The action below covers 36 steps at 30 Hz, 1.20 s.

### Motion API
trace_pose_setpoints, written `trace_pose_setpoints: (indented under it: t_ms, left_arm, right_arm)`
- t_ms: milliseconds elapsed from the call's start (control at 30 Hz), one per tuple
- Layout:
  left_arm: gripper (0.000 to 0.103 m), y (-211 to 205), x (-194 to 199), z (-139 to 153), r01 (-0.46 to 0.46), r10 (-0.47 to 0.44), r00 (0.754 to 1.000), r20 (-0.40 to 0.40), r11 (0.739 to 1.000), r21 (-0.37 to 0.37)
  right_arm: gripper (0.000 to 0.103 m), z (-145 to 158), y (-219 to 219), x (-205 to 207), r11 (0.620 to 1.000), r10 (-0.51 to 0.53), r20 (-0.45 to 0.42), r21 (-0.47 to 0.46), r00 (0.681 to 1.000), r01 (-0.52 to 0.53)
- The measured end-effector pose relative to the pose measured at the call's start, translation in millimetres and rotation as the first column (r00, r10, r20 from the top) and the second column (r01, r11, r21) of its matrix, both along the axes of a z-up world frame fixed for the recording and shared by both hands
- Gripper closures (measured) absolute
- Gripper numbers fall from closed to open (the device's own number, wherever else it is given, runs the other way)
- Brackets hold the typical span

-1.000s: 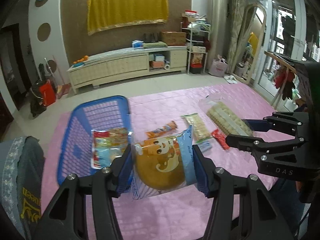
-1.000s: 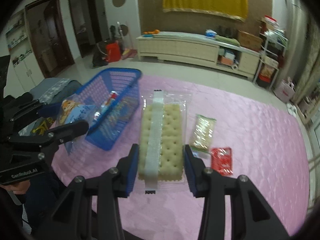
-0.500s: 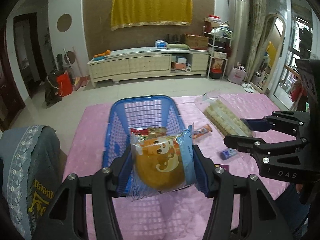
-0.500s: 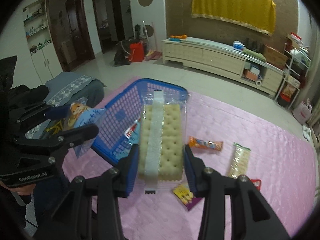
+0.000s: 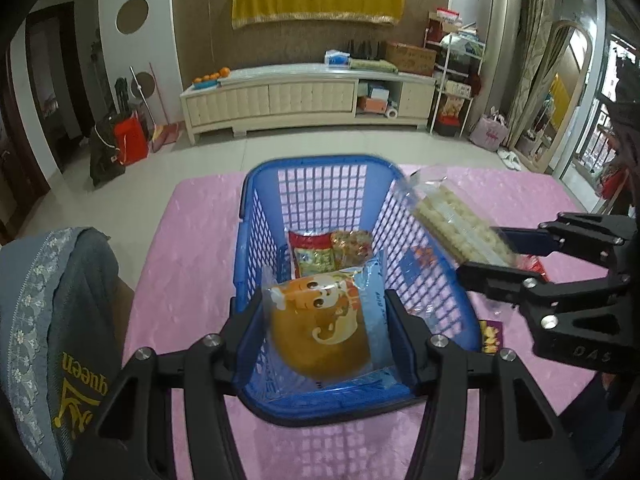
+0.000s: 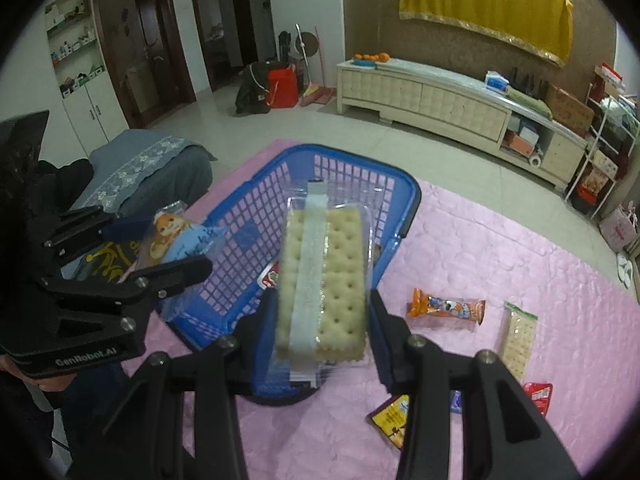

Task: Organize snacks
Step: 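Open the left gripper over the basket while the right gripper lowers the cracker pack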

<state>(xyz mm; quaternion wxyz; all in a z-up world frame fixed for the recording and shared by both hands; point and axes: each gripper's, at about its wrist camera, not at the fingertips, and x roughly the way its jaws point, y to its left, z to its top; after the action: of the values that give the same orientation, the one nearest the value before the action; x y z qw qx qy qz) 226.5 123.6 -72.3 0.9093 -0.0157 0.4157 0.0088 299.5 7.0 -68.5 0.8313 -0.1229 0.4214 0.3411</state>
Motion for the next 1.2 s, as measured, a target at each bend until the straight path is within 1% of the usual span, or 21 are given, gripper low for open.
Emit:
trace_pose_setpoints:
  t_ms: [167,267,300,367,400,500,667,900,1033,1200]
  left_arm:
    - [0.049,4,4,-17,-0.007,0.006,0.999,-0.038,1.0,-0.03]
    - [0.048,4,2,-20,-0.001,-0.001,0.999,-0.049,0.999,-0.033]
    - [0.047,3,1,-21,0.003,-0.004,0.999,-0.053,0.999,-0.032]
    - [0.037,1,-1,-20,0.009,-0.01,0.998,-0.061,1.0,-0.013]
    - [0.036,-1,-5,-18,0.008,-0.008,0.999,-0.054,1.0,0.0]
    - [0.03,2,-12,-8,0.007,-0.007,0.999,-0.039,1.0,-0.001]
    - [0.03,6,-27,11,-0.017,0.017,1.0,-0.003,1.0,-0.013]
    - [0.025,13,-48,38,-0.048,0.048,0.997,0.058,0.999,-0.006]
    - [0.025,19,-50,44,-0.065,0.065,0.995,0.071,0.998,0.001]
    - [0.025,28,-47,43,-0.091,0.091,0.993,0.073,0.996,0.001]
  right_arm:
    - [0.056,-9,0,6,1.0,-0.012,-0.02,-0.016,1.0,0.012]
    - [0.056,-8,-1,5,1.0,-0.018,-0.023,-0.019,1.0,0.018]
    - [0.056,-8,-1,5,1.0,-0.019,-0.023,-0.018,1.0,0.019]
    - [0.056,-5,0,3,1.0,-0.016,-0.024,-0.016,1.0,0.016]
    - [0.056,-2,1,3,1.0,-0.013,-0.021,-0.015,1.0,0.013]
    - [0.056,4,0,-3,1.0,-0.002,-0.006,-0.008,1.0,0.002]
    - [0.056,18,-4,-13,1.0,0.0,0.013,0.014,1.0,0.0]
    - [0.056,37,-2,-25,0.999,0.022,0.045,0.039,0.999,-0.024]
    - [0.056,40,9,-25,0.998,0.044,0.054,0.038,0.998,-0.046]
    - [0.056,37,27,-18,0.997,0.063,0.041,0.036,0.997,-0.064]
